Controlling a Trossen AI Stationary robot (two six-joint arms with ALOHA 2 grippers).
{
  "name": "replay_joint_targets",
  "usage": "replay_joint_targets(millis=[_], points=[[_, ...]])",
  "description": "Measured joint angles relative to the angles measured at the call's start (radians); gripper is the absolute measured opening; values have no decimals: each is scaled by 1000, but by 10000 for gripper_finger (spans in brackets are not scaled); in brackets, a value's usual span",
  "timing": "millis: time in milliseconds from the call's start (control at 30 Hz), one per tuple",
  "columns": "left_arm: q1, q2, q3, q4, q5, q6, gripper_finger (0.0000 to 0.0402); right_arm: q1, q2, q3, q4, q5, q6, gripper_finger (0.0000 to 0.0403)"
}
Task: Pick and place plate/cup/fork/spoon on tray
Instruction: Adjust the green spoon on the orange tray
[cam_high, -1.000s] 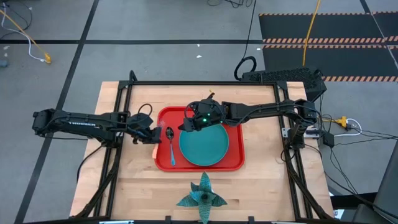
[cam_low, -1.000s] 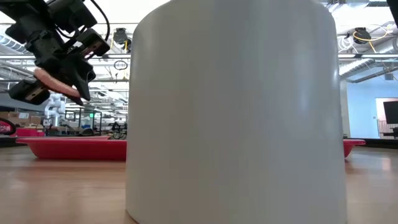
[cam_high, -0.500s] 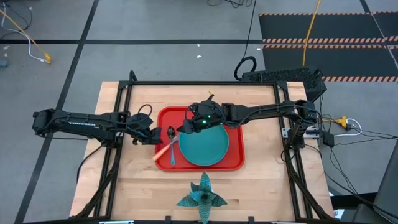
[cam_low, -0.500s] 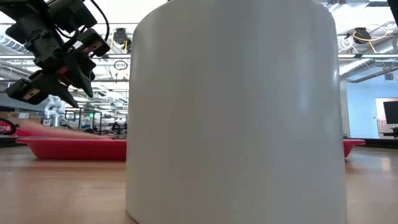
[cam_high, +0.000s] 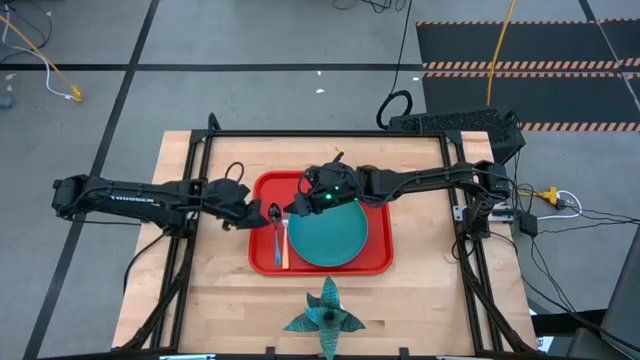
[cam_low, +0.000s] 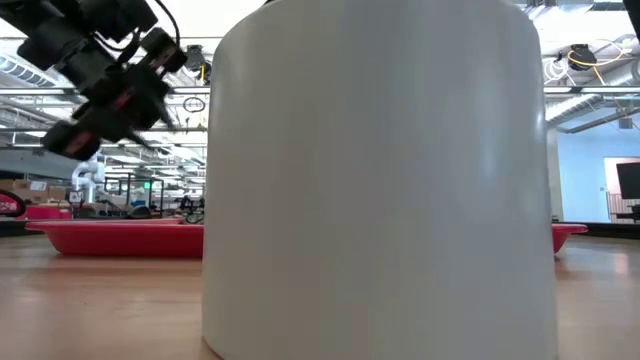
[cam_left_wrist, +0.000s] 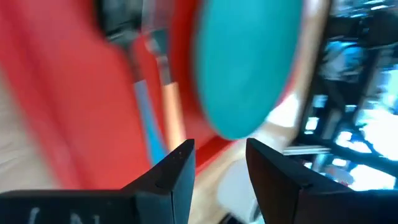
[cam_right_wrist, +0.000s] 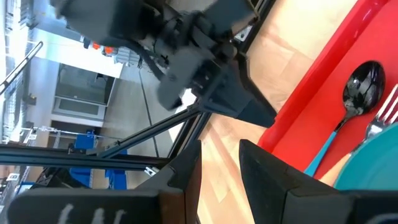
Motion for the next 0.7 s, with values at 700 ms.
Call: replay_joint_targets(millis=[700], points=[[0,34,0,-155,-136,70,145,17,0,0,9,-29,45,100]])
